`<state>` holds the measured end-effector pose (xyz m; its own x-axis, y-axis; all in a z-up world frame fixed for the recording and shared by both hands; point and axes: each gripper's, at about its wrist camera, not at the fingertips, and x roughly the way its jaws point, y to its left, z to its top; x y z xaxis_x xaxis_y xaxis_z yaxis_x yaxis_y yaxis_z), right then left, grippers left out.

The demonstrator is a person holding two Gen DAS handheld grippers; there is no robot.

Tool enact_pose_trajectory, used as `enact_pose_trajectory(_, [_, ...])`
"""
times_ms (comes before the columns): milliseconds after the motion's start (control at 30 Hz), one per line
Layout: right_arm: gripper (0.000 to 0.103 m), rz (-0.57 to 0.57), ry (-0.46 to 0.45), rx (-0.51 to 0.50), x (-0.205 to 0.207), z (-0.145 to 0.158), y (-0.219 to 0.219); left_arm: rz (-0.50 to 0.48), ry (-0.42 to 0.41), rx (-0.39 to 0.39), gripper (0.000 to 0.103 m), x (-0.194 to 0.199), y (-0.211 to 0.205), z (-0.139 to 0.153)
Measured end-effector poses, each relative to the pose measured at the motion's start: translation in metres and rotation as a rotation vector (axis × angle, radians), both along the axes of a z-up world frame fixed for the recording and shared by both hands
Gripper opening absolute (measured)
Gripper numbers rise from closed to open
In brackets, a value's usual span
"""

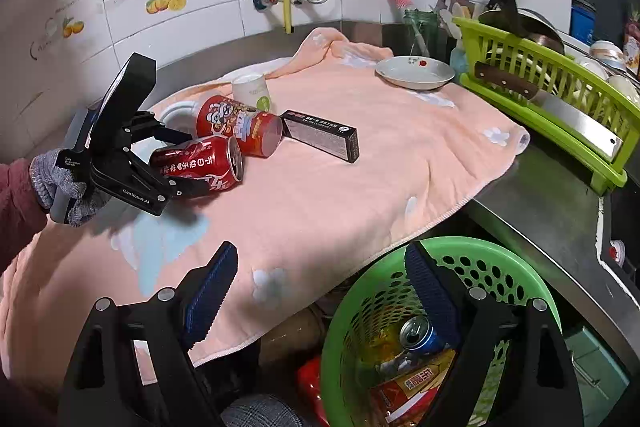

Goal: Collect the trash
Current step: 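Move the left gripper back to the towel and grasp the red cola can, then lift the cola can with the left gripper while the right gripper grasps the red cup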

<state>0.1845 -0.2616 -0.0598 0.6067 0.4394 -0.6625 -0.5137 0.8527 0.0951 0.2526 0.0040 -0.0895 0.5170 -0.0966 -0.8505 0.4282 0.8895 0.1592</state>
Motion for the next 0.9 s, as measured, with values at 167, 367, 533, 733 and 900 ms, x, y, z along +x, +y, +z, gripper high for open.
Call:
enact_pose_trajectory(167, [0.083, 0.022, 0.022, 0.002, 0.011, -0.003, 0.005, 0.006, 0.002, -0.004, 0.086, 0.003, -0.002, -0.005])
enact_pose_trajectory(367, [0.083, 0.061, 0.014, -0.032, 0.021, -0.002, 0.016, 0.017, -0.017, 0.002, 0.08, -0.002, -0.001, -0.003])
enact_pose_trajectory(533, [0.082, 0.098, -0.008, -0.073, 0.034, -0.001, 0.03, 0.046, -0.029, -0.009, 0.076, -0.011, 0.002, 0.001])
enact_pose_trajectory(733, [0.082, 0.135, -0.014, -0.073, 0.052, 0.002, 0.048, 0.105, -0.056, -0.051, 0.074, -0.033, 0.013, 0.014])
enact_pose_trajectory(900, [0.082, 0.201, -0.032, -0.108, 0.062, 0.001, 0.074, 0.166, -0.078, -0.072, 0.073, -0.052, 0.027, 0.026])
